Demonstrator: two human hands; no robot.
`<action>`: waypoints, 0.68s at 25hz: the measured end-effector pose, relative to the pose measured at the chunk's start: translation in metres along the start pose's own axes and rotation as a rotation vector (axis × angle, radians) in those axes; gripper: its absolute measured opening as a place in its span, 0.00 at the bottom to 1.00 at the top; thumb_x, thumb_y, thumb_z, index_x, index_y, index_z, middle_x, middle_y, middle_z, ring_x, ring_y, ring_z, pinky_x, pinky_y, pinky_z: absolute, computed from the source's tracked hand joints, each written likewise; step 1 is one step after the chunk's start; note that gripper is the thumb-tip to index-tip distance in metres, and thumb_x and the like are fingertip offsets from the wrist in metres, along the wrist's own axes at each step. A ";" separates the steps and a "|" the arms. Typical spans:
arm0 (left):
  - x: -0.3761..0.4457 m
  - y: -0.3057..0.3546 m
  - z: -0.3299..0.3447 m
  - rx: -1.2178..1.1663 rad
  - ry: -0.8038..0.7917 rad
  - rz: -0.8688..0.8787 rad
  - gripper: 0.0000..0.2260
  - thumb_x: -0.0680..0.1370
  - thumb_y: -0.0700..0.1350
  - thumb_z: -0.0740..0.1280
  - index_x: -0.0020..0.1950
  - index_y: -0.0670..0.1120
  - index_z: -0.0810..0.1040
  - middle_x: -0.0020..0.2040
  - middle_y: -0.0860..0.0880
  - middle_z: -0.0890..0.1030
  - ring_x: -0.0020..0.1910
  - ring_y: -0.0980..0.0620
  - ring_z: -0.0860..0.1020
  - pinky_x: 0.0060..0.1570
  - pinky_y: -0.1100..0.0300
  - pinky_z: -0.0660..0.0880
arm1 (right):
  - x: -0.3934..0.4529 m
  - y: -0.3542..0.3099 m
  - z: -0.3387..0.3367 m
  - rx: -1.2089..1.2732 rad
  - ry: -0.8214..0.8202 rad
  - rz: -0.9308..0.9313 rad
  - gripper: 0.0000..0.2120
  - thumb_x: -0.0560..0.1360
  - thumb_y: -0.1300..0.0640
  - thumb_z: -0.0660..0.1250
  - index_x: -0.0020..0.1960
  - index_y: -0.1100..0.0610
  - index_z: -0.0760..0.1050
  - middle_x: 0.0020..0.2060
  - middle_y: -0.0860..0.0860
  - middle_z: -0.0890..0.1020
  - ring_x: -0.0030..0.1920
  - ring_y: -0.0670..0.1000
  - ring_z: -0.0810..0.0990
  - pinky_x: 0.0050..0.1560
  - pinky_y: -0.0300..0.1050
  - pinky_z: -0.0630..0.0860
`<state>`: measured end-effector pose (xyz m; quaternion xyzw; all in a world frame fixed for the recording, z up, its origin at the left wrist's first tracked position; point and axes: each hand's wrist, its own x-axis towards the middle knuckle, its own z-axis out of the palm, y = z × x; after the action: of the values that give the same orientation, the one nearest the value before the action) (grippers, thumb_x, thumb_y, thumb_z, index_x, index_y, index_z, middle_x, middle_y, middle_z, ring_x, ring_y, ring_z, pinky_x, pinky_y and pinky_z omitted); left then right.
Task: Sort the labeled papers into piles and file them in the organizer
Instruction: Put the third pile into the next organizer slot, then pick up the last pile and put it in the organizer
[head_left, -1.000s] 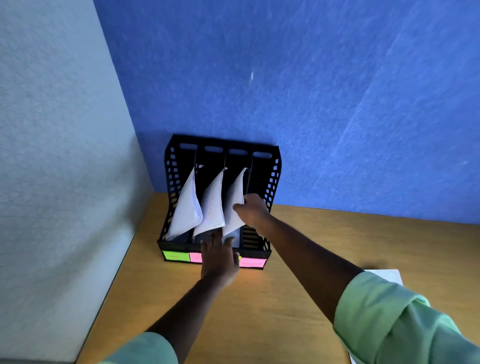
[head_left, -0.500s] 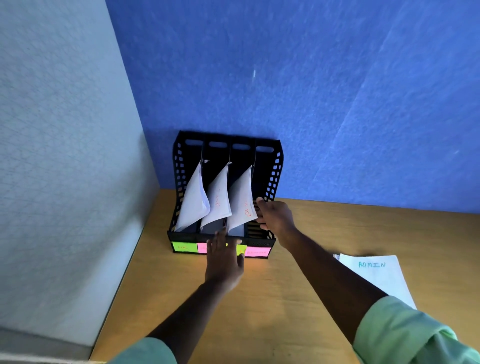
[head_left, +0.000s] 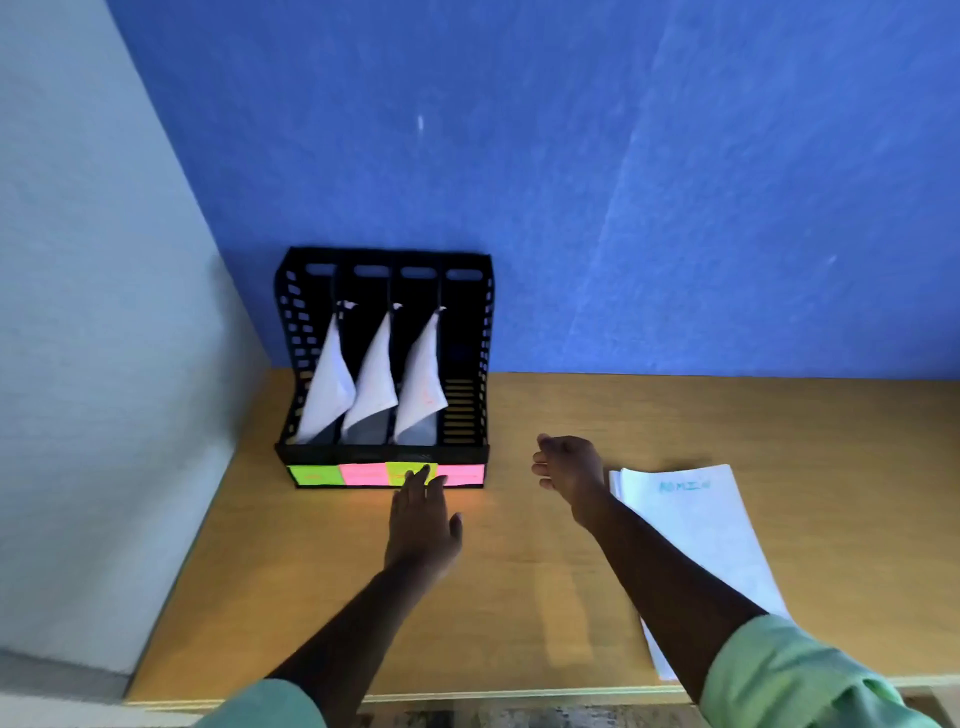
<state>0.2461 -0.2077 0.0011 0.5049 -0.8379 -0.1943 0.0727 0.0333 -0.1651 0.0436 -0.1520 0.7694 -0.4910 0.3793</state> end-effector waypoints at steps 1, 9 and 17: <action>-0.001 0.011 0.007 -0.012 -0.012 -0.005 0.26 0.80 0.51 0.62 0.77 0.46 0.60 0.79 0.45 0.56 0.79 0.45 0.52 0.77 0.53 0.52 | 0.004 0.006 -0.014 0.011 -0.003 0.021 0.12 0.81 0.52 0.68 0.42 0.56 0.81 0.38 0.53 0.83 0.38 0.52 0.82 0.41 0.47 0.79; -0.010 0.144 0.081 -0.226 -0.217 -0.106 0.25 0.80 0.51 0.64 0.75 0.43 0.65 0.73 0.45 0.69 0.71 0.47 0.69 0.68 0.56 0.68 | 0.038 0.059 -0.146 -0.214 -0.008 0.042 0.10 0.75 0.59 0.65 0.44 0.63 0.82 0.36 0.55 0.83 0.40 0.56 0.82 0.47 0.58 0.82; -0.031 0.235 0.148 -0.445 -0.400 -0.426 0.21 0.79 0.49 0.65 0.70 0.42 0.71 0.66 0.45 0.78 0.64 0.48 0.77 0.60 0.59 0.73 | 0.055 0.133 -0.277 -0.747 0.262 0.097 0.24 0.78 0.49 0.67 0.71 0.56 0.71 0.68 0.57 0.72 0.69 0.62 0.70 0.66 0.55 0.70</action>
<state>0.0219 -0.0454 -0.0380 0.5921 -0.6489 -0.4772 -0.0265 -0.1880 0.0413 -0.0321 -0.1788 0.9432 -0.1742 0.2193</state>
